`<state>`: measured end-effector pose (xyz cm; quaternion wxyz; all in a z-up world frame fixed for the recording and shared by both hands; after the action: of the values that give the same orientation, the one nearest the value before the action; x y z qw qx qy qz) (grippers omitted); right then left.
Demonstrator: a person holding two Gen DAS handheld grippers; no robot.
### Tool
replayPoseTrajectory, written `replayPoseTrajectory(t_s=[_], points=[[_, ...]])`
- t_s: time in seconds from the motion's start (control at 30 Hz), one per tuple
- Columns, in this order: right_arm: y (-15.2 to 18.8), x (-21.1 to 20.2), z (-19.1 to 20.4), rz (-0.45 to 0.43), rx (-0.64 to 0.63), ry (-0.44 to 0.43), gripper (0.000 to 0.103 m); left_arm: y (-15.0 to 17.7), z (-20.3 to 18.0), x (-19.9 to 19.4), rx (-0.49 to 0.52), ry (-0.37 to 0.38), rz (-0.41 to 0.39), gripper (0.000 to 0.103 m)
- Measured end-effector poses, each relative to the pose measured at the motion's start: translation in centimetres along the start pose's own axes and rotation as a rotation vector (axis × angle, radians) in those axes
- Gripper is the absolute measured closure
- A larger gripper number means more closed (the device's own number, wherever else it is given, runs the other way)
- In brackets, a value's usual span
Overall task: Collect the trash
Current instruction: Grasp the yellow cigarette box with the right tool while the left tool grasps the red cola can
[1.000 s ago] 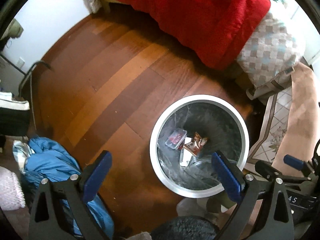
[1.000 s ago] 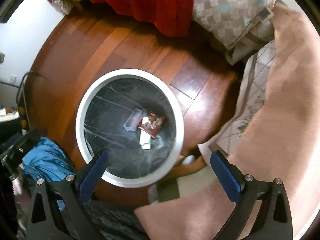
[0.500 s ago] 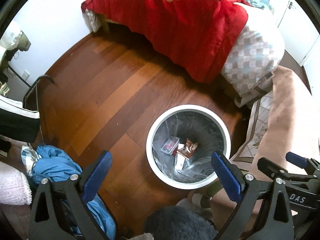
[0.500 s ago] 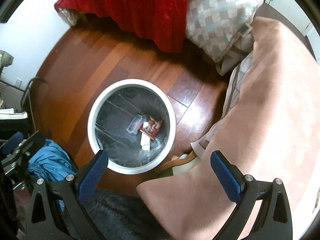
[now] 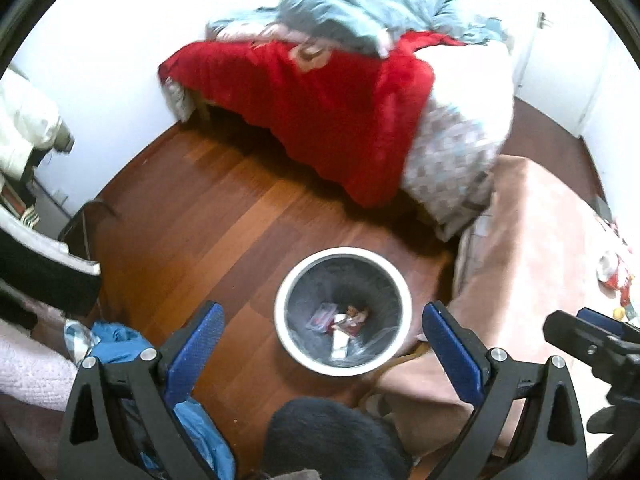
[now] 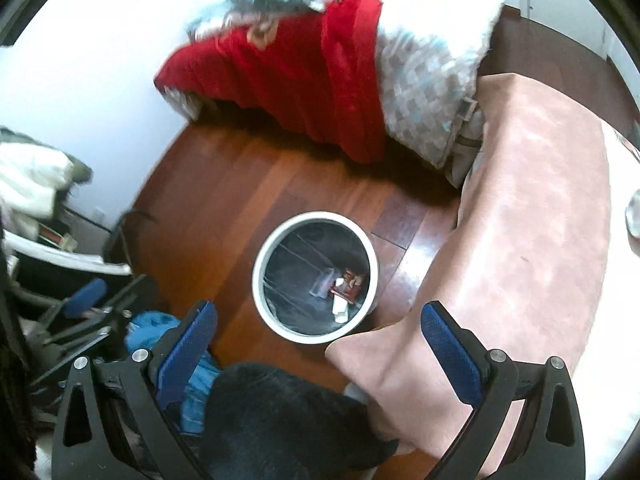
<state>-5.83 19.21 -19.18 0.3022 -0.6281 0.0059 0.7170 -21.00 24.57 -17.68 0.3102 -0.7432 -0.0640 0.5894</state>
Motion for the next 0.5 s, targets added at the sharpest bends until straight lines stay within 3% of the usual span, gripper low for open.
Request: replayPoseTrajectory(t_s=[0.1, 0.23, 0.4, 0.5], points=[[0.5, -2.5, -3.1, -0.008, 0.032, -0.005, 0.000, 0.6, -4.1, 0.3, 0.037, 0.041, -0.002, 0.002], [1.6, -4.8, -9.9, 0.020, 0.037, 0.104, 0.000, 2.6, -12.0, 3.3, 0.089, 0.113, 0.062, 0.002], [3.8, -4.9, -22.4, 0.151, 0.031, 0.342, 0.000, 6.6, -24.9, 8.8, 0.260, 0.186, 0.187, 0.002], [4.8, -4.4, -30.0, 0.245, 0.053, 0.394, 0.000, 8.3, -30.5, 11.1, 0.353, 0.206, 0.249, 0.002]])
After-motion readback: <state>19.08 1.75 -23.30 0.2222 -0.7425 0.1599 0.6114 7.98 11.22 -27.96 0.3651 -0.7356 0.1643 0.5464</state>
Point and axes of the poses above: each gripper's, at about its wrist camera, not at the fingertips, and x roughly the way its jaws point, z to its left, y to its underside, the point moved 1 cm from there along x, roughly the way its jaws point, and after that the axes turned 7 degrees about y, right-handed, at the moved point
